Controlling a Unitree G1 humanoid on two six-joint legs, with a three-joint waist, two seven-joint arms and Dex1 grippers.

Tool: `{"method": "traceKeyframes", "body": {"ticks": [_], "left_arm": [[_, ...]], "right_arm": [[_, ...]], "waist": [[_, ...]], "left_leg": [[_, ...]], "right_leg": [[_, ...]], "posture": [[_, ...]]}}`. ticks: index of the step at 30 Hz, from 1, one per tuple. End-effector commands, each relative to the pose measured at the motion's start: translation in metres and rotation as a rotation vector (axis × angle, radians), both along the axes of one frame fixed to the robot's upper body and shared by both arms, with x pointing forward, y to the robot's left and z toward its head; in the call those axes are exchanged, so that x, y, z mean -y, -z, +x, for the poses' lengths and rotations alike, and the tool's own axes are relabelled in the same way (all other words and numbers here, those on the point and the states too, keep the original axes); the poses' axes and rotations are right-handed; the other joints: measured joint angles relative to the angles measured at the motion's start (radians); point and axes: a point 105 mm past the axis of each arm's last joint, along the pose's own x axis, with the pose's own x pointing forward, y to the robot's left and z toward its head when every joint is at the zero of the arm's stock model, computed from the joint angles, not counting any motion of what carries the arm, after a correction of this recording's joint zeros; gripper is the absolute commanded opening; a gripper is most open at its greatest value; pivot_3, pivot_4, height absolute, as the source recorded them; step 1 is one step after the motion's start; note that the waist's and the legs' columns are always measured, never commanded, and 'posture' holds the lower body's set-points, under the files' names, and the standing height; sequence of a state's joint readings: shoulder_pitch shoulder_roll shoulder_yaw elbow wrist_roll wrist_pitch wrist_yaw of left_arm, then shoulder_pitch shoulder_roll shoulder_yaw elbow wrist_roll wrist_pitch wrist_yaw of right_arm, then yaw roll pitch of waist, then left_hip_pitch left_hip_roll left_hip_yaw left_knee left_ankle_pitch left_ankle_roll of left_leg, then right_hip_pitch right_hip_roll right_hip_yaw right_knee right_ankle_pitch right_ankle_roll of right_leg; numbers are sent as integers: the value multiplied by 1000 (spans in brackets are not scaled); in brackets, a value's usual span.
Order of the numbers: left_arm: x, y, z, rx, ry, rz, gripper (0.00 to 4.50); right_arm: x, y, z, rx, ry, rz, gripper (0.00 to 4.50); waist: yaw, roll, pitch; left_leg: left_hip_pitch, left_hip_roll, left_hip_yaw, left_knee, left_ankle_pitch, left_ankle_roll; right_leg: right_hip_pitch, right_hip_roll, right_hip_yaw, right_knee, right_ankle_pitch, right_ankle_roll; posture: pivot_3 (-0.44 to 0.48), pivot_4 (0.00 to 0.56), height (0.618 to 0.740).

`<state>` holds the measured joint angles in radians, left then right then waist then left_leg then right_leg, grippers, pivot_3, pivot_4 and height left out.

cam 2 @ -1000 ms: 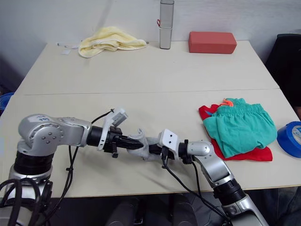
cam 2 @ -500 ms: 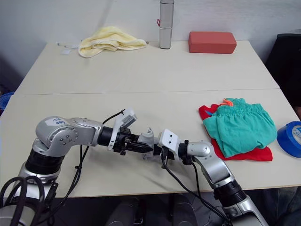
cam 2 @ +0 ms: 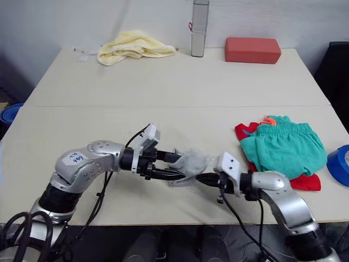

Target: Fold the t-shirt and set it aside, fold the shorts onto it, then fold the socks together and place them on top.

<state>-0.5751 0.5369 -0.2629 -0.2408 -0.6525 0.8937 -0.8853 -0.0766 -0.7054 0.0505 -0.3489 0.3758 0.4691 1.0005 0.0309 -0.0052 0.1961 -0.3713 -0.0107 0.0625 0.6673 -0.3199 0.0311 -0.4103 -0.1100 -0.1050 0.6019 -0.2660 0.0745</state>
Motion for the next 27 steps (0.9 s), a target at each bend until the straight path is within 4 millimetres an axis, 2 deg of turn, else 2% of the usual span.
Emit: {"method": "traceKeyframes", "body": {"ticks": [1,3,4,6,8,11,15,20,23,27], "left_arm": [[5,7,-3,47,51,16,3251],[7,13,0,44,43,13,3251],[9,16,2,47,29,4,3415],[11,18,7,80,13,-23,3796],[12,16,8,105,12,-67,4426],[10,3,6,137,14,-152,4473],[-6,-13,-2,154,47,-206,4473],[-20,-28,-2,153,15,-278,4473],[-25,-31,11,145,-72,-322,3851],[-25,-11,26,165,-162,-265,2580]], "right_arm": [[18,-11,-3,33,70,4,0],[31,-9,-6,30,116,-8,0],[36,-9,-7,26,139,-7,0],[41,-9,-8,25,167,1,0],[43,-9,-9,20,185,11,0],[44,-8,-12,8,188,21,0],[42,-6,-16,-22,178,45,0],[41,-6,-20,-47,167,69,0],[37,-16,-17,-4,172,139,0],[13,-64,-5,160,109,345,0]], "waist": [[0,0,0],[-1,0,0],[0,0,0],[0,0,0],[-2,0,0],[-3,0,0],[-4,0,0],[-2,0,0],[-1,0,0],[-8,0,0]], "left_leg": [[0,0,0,0,0,0],[0,0,0,0,0,0],[0,0,0,0,0,0],[0,0,0,0,0,1],[0,0,0,0,0,1],[1,0,0,0,0,1],[0,1,0,0,0,1],[1,1,0,0,0,1],[1,1,-1,0,0,2],[1,0,0,0,0,2]], "right_leg": [[0,0,0,0,0,0],[0,0,0,0,0,0],[0,0,0,0,0,0],[0,0,0,0,0,0],[0,0,0,0,0,0],[0,0,0,1,0,0],[0,0,0,0,0,0],[1,-1,0,0,0,0],[1,-1,0,0,0,0],[1,0,0,1,0,0]], "posture": [[0,150,740],[0,150,740],[0,150,740],[0,150,740],[0,150,740],[0,150,740],[0,150,740],[0,150,740],[0,150,740],[0,150,740]]}}
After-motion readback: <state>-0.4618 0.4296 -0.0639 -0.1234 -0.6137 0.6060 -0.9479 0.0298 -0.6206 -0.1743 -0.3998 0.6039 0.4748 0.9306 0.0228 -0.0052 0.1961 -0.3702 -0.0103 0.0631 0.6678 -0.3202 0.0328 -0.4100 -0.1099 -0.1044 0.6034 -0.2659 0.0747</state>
